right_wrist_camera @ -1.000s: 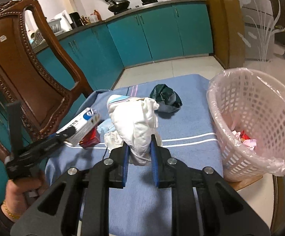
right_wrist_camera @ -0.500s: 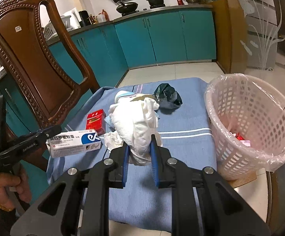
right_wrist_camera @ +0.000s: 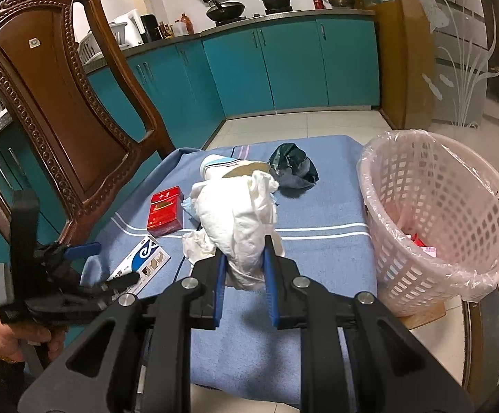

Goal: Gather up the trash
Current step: 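Lift the white-and-blue ointment box with the left gripper while the right gripper holds the tissue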

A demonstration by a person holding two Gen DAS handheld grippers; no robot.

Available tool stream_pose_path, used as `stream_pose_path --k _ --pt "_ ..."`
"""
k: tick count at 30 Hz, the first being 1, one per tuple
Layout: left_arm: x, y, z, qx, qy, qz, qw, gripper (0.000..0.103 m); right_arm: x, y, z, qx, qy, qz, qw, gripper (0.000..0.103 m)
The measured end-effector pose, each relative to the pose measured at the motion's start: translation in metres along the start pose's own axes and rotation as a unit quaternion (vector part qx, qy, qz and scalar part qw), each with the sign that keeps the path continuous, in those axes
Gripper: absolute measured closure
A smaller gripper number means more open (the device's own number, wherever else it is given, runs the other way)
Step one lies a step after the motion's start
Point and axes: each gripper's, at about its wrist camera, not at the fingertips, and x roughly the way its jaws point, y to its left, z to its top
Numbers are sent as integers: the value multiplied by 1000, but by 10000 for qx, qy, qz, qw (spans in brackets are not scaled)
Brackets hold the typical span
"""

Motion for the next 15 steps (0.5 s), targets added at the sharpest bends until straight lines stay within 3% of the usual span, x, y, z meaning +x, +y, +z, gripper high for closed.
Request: stream_pose_path --k 4,6,8,9,11,15 --pt "17 3 -7 40 289 188 9994 8 1 1 1 -15 11 22 10000 82" --pt "26 11 -9 -78 446 259 9986 15 2 4 0 -50 30 26 10000 82" --pt "36 20 -11 -289 721 90 9969 35 3 5 -1 -66 45 26 10000 82" --pt "40 24 -13 -400 877 -11 9953 52 3 5 -1 -64 47 20 10000 82" --pt "40 24 -14 -377 913 -106 9951 62 3 3 -1 -39 49 12 10000 82" --pt "19 10 -10 -183 548 -214 9981 63 4 5 0 -52 47 16 10000 82"
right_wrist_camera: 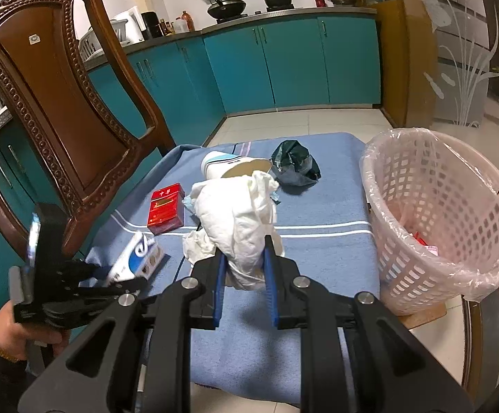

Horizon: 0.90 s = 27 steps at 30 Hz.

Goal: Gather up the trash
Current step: 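Lift the white-and-blue ointment box with the left gripper while the right gripper holds the tissue, then carry the white tissue over the wastebasket and open the right gripper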

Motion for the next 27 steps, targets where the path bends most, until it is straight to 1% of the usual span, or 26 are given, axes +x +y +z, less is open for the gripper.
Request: stream_pose_path --k 3,6,10,13,16,21,27 --pt "-29 -11 5 36 -532 -71 9986 63 -1 1 -1 -18 -26 15 10000 82" --pt "-59 -14 9 -176 -1119 -127 9935 63 -3 1 -1 -25 -72 26 10000 82" --pt "-71 -15 9 -360 -1480 3 9883 63 -3 2 -1 -53 -52 22 10000 82" --pt "-68 -18 9 -356 -1471 87 9884 63 1 4 -3 -93 6 12 10000 82" --pt "-62 -19 10 -350 -1389 110 9896 63 3 7 -4 -126 33 9 9999 82" --pt "-66 -20 12 -384 -1412 99 9892 63 5 8 -4 -137 59 1 9999 82" --pt "-64 -18 11 -361 -1366 89 9899 63 2 4 -1 -110 -24 -38 9999 82"
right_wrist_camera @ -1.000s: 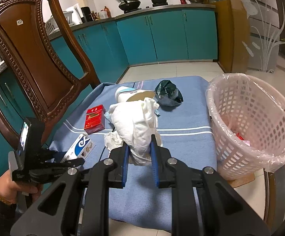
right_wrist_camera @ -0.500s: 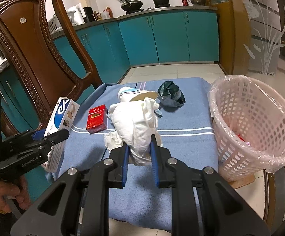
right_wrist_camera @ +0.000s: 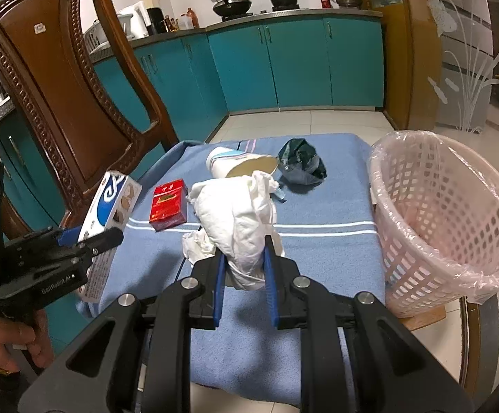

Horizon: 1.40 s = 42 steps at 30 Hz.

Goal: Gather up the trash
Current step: 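Carry the white tissue over the wastebasket and open the right gripper, then carry the ointment box over the wastebasket and open the left gripper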

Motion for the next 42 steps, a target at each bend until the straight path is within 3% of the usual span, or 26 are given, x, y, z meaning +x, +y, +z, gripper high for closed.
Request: stream_pose_path --k 4,8,11,13,15,18,19,21,23,28,32,36,37,38,39,40,42 --pt "2 1 -1 -10 20 -7 10000 63 -16 -23 12 192 -470 -267 9984 82" --pt "3 1 -2 -25 15 -10 10000 63 -28 -78 27 642 -921 -895 9896 82" --pt "6 1 -3 -30 30 -3 10000 63 -25 -123 30 1105 -943 -1303 9808 79" --pt "7 0 -3 -23 30 -4 10000 63 -14 -158 27 1476 -811 -1523 9739 68" --pt "7 -2 -3 -6 31 -18 10000 63 -3 -179 22 1783 -586 -1555 9698 46" --pt "8 -6 -3 21 22 -80 10000 63 -9 -191 20 2293 -494 -1416 9617 42" --pt "8 -7 -3 27 14 -109 9999 63 -17 -187 21 2327 -612 -1307 9618 39" --pt "9 -10 -2 31 3 -209 9998 63 -43 -176 25 2279 -1093 -1311 9586 18" --pt "11 -20 -3 91 34 -398 9992 63 -69 -167 25 2269 -1631 -1463 9489 10" --pt "21 -71 4 379 73 -690 9969 63 -96 -181 20 2672 -2221 -1667 9228 8" --pt "32 -155 28 910 -42 -1194 9887 63 -106 -203 12 3153 -2409 -1790 9003 8" --pt "52 -222 66 826 -122 -1622 9832 61 -117 -215 0 3401 -2511 -1796 8883 8" --pt "62 -240 78 783 -164 -1743 9814 51 -119 -216 -1 3417 -2539 -1788 8870 8" --pt "67 -248 82 802 -164 -1810 9801 27 -121 -215 -2 3415 -2556 -1788 8866 8" --pt "76 -256 84 840 -197 -1716 9814 17 -121 -216 -2 3399 -2550 -1759 8880 8" --pt "80 -258 82 853 -230 -1532 9842 11 -119 -215 -1 3378 -2504 -1722 8908 8" --pt "90 -243 70 704 -138 -1250 9896 11 -114 -212 0 3303 -2391 -1648 8981 8"
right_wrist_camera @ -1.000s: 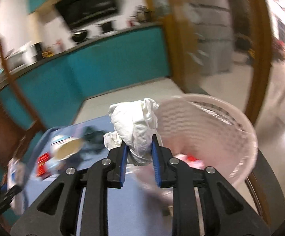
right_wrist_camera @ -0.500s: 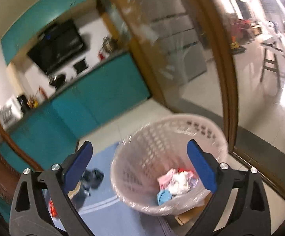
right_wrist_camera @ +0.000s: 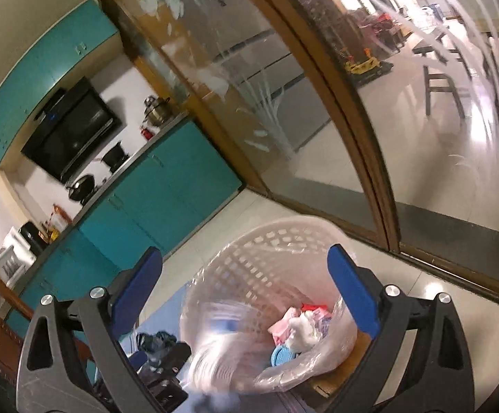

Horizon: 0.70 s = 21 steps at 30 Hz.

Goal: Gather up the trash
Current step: 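Carry the ointment box over the wastebasket and open the left gripper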

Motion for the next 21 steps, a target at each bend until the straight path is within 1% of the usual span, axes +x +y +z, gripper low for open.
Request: stream_pose_path --k 1,3,4,6,9,12,14,17,18,20,21 --pt "0 9 -6 -122 27 6 9999 11 1 2 -1 -54 48 40 10000 8" --pt "-7 33 -22 -343 1 186 9992 11 3 8 -4 -188 136 118 9997 8" --pt "-15 54 -30 -450 -105 333 9984 11 4 12 -7 -249 189 155 9994 8" --pt "-26 82 -36 -510 -267 504 9971 11 6 20 -12 -336 307 235 9987 8" --pt "-36 125 -32 -580 -446 573 9957 10 10 35 -22 -564 470 332 9968 8" --pt "-40 170 -24 -577 -428 596 9956 10 13 45 -27 -722 562 392 9950 8" --pt "-38 189 -19 -540 -425 637 9956 10 15 50 -30 -790 599 395 9943 8" --pt "-30 213 -16 -458 -267 366 9979 9 20 52 -33 -855 654 378 9935 8" --pt "-22 218 -15 -374 -123 280 9988 9 21 53 -34 -875 664 369 9933 8" --pt "-14 223 -15 -207 11 149 9997 9 22 55 -38 -913 692 356 9928 8" --pt "-6 222 -15 -71 115 28 9999 9 22 56 -39 -930 696 349 9926 8"
